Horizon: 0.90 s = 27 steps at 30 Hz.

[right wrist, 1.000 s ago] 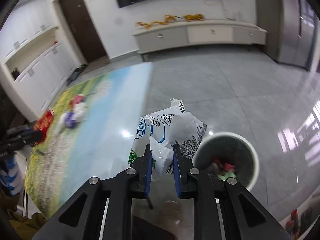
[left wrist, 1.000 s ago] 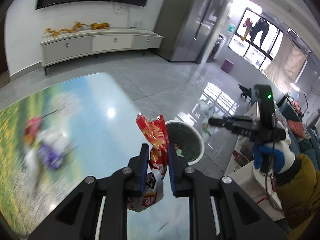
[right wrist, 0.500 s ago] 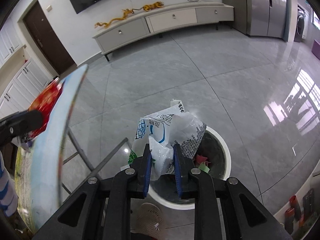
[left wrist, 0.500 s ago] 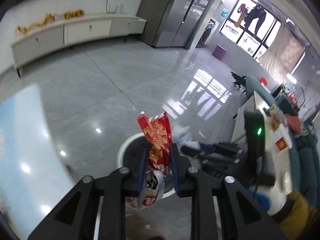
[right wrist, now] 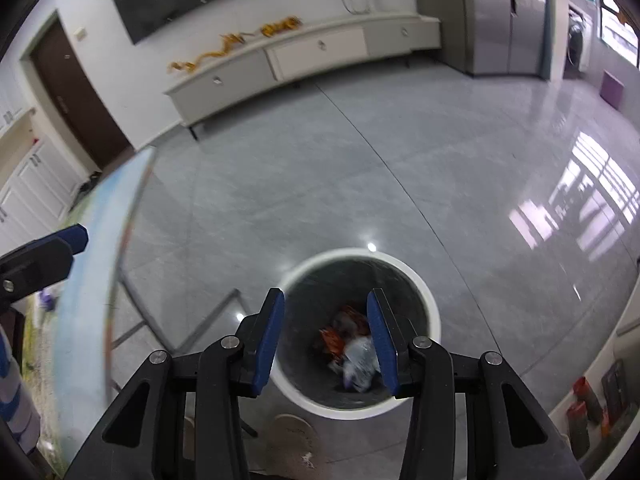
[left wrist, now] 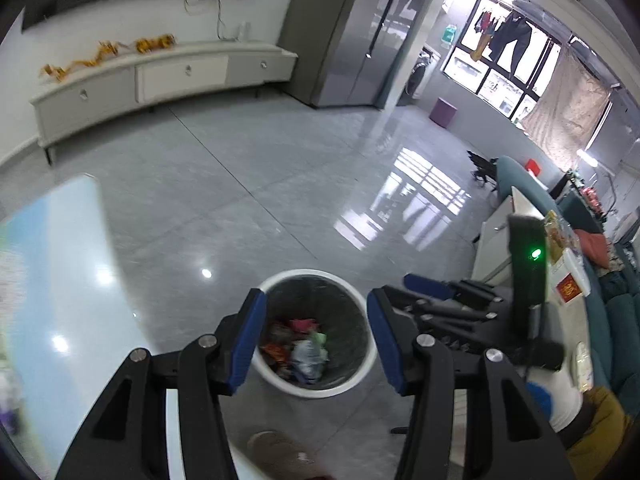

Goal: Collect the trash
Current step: 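Return to table and grasp clear plastic bag with left tool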

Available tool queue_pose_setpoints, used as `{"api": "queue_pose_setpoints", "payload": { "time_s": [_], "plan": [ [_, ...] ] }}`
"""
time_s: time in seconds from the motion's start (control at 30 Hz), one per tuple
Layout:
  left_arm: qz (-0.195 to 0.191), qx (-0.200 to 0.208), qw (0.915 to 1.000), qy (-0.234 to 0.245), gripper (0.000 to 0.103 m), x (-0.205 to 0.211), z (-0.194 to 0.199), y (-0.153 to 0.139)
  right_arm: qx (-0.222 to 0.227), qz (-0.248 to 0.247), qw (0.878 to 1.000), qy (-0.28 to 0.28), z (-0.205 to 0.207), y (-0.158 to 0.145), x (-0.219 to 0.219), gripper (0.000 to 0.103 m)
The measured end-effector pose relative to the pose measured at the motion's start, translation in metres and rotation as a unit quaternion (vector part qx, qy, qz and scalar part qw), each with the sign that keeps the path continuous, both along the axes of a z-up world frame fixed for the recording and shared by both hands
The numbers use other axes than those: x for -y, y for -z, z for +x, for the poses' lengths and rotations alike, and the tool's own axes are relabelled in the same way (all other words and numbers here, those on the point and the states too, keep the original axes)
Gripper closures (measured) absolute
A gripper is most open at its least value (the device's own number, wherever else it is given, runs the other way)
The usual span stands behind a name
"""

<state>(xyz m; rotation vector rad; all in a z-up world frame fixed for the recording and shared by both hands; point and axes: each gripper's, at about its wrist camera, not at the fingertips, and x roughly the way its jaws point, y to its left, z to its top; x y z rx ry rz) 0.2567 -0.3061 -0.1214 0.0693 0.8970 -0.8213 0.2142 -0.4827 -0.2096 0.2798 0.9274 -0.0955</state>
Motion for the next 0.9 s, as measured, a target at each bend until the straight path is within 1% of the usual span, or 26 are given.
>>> {"api": "queue_pose_setpoints", "payload": {
  "time_s": [0.17,0.27,0.37,0.5,0.57,0.63,0.77,0.9],
  "plan": [
    [0.007,0.040,0.9984,-0.038,0.053,-0.072,-0.017,-0.018,0.031,-0.005,0.999,-0.041,-0.005,-0.030,-0.039,0.060],
    [0.010,0.050,0.9962,-0.070,0.053,-0.120,-0.020,-0.023,0.045,-0.009,0.997,-0.063,-0.005,-0.046,-0.067,0.060],
    [0.017,0.058,0.9922,-0.109,0.053,-0.174,-0.023,-0.022,0.057,-0.013,0.994,-0.089,-0.002,-0.062,-0.098,0.060],
    [0.023,0.054,0.9846,-0.165,0.053,-0.248,-0.020,-0.012,0.064,-0.010,0.990,-0.125,0.008,-0.075,-0.143,0.060],
    [0.036,0.056,0.9783,-0.196,0.053,-0.282,-0.016,-0.004,0.064,-0.014,0.988,-0.143,0.011,-0.077,-0.167,0.060],
    [0.042,0.049,0.9736,-0.219,0.053,-0.313,-0.011,0.006,0.063,-0.012,0.985,-0.161,0.019,-0.076,-0.190,0.060],
    [0.059,0.029,0.9660,-0.250,0.053,-0.353,0.001,0.030,0.054,-0.004,0.979,-0.196,0.040,-0.068,-0.231,0.060],
    [0.070,0.009,0.9637,-0.257,0.053,-0.363,0.014,0.053,0.037,0.002,0.970,-0.242,0.058,-0.055,-0.282,0.060]
  ]
}}
